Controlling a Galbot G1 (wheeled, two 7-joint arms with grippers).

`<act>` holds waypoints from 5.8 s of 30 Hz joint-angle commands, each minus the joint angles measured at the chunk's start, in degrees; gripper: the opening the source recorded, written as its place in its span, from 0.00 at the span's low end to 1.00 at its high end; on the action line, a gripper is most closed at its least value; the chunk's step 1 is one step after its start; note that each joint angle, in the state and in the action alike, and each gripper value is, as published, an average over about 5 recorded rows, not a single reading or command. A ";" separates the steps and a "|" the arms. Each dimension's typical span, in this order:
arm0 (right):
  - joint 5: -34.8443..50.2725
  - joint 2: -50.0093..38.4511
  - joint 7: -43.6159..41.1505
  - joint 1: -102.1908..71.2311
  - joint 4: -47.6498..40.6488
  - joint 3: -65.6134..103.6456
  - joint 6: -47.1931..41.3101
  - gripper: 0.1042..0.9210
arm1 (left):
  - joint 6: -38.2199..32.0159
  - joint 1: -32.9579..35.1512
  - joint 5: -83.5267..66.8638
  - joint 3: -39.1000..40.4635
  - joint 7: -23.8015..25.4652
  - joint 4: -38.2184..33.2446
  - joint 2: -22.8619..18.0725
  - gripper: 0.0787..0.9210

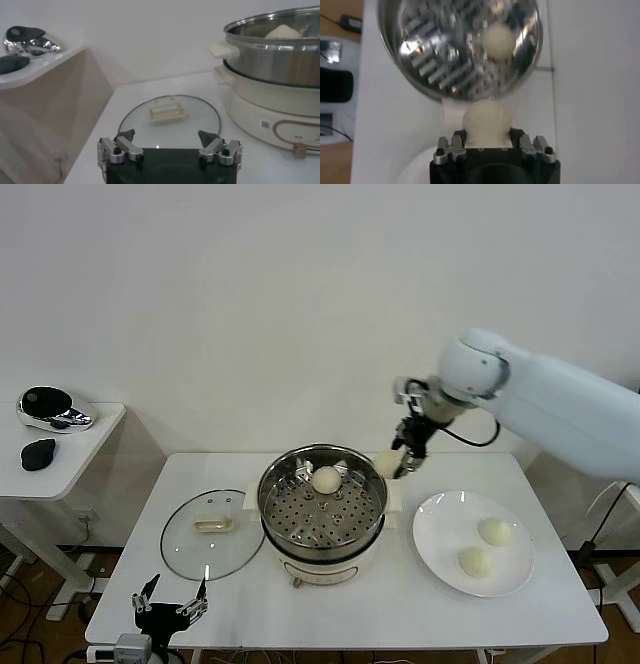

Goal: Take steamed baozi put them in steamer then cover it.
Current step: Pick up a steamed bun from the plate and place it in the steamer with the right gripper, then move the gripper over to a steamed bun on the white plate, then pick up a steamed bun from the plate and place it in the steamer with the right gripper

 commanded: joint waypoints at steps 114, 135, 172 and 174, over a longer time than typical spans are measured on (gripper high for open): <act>-33.15 -20.04 -5.63 -42.53 -3.16 26.75 16.57 0.88 | 1.13 2.95 0.76 0.53 1.02 -0.17 -1.64 0.88; -34.85 -16.73 -1.39 -47.87 -6.54 29.45 17.44 0.88 | 1.14 2.57 1.56 1.04 1.11 0.54 -2.06 0.88; -22.63 -20.85 -6.35 -21.48 -1.31 16.74 17.38 0.47 | 1.26 -0.32 1.33 1.26 1.00 0.94 -2.31 0.88; -19.61 -19.01 -7.55 -15.66 -1.63 13.72 18.48 0.47 | 1.35 -0.61 1.27 1.12 0.83 0.90 -2.45 0.88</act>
